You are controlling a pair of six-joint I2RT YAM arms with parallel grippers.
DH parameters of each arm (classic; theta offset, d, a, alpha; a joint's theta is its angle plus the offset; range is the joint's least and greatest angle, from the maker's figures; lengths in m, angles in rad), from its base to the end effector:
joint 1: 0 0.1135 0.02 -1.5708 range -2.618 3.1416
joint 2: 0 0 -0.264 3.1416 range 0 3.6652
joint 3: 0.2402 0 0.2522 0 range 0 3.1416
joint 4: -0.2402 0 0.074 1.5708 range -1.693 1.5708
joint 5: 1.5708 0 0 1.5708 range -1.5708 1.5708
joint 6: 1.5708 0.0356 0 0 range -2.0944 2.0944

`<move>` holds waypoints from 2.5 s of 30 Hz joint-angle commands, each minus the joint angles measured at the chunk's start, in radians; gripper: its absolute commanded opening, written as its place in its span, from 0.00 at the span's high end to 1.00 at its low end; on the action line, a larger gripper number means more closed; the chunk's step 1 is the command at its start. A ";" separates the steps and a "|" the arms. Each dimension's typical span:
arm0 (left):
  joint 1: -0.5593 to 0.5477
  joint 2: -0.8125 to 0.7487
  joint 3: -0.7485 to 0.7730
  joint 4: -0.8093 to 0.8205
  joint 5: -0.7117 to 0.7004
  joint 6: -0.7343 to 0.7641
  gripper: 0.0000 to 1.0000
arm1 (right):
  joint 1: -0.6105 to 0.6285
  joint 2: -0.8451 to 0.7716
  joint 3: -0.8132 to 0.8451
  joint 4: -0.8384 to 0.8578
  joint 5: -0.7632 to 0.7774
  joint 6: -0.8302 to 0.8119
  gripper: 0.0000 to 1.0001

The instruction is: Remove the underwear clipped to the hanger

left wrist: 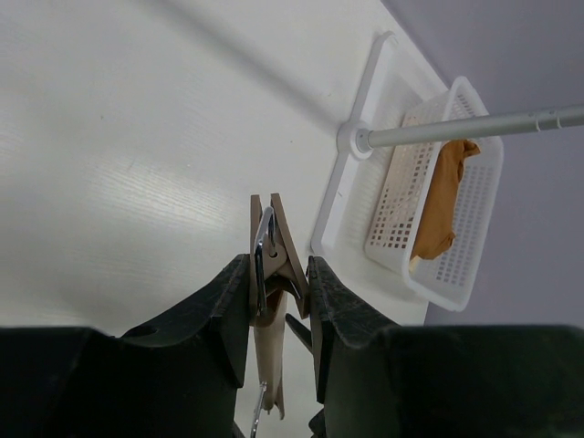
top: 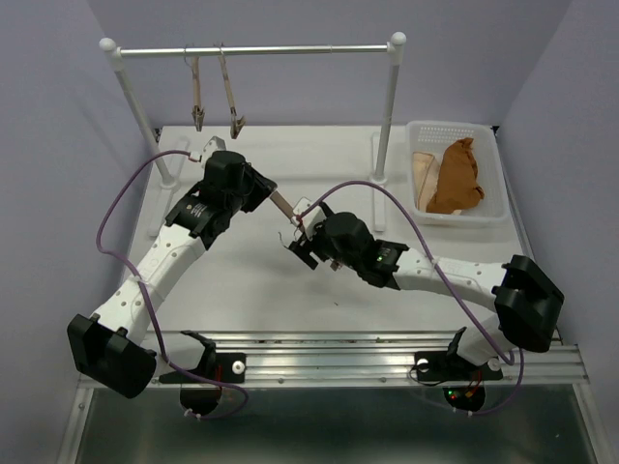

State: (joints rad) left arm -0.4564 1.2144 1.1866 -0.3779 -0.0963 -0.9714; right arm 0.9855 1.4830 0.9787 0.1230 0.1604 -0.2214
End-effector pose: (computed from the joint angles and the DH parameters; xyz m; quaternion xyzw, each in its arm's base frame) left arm 0.2483 -0.1181 0.3709 -0.2380 0.7999 -0.3294 0.4416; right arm 0.1935 0.2816 0.2700 -0.4316 0.7053 0.1466 0.5430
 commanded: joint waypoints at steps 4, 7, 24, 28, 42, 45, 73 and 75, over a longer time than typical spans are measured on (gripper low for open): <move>0.001 0.000 0.050 -0.032 -0.036 -0.043 1.00 | 0.035 0.011 -0.047 0.150 0.203 -0.049 0.34; 0.002 0.007 0.053 -0.038 -0.042 -0.046 1.00 | 0.045 0.003 -0.061 0.171 0.244 -0.052 0.64; 0.015 -0.013 -0.008 0.177 0.139 0.026 0.01 | 0.045 -0.059 -0.012 0.124 0.275 0.168 0.99; 0.015 -0.044 -0.021 0.191 0.127 0.042 0.01 | 0.045 -0.038 0.046 0.077 0.330 0.218 0.99; 0.016 -0.371 -0.110 0.062 -0.264 0.096 0.01 | -0.212 0.201 0.575 -0.163 0.084 0.320 0.99; 0.016 -0.414 -0.117 -0.007 -0.351 0.085 0.01 | -0.234 0.305 0.765 -0.201 0.035 0.306 0.99; 0.018 -0.487 -0.150 -0.093 -0.503 0.096 0.01 | -0.265 0.744 1.440 -0.066 0.188 0.341 0.91; 0.018 -0.486 -0.151 -0.090 -0.500 0.096 0.01 | -0.274 0.746 1.447 -0.066 0.182 0.327 0.90</move>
State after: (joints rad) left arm -0.4431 0.7250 1.0531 -0.4877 -0.5694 -0.8951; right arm 0.7231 2.2524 2.3760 -0.0429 0.3141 0.1314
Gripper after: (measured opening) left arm 0.986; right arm 0.274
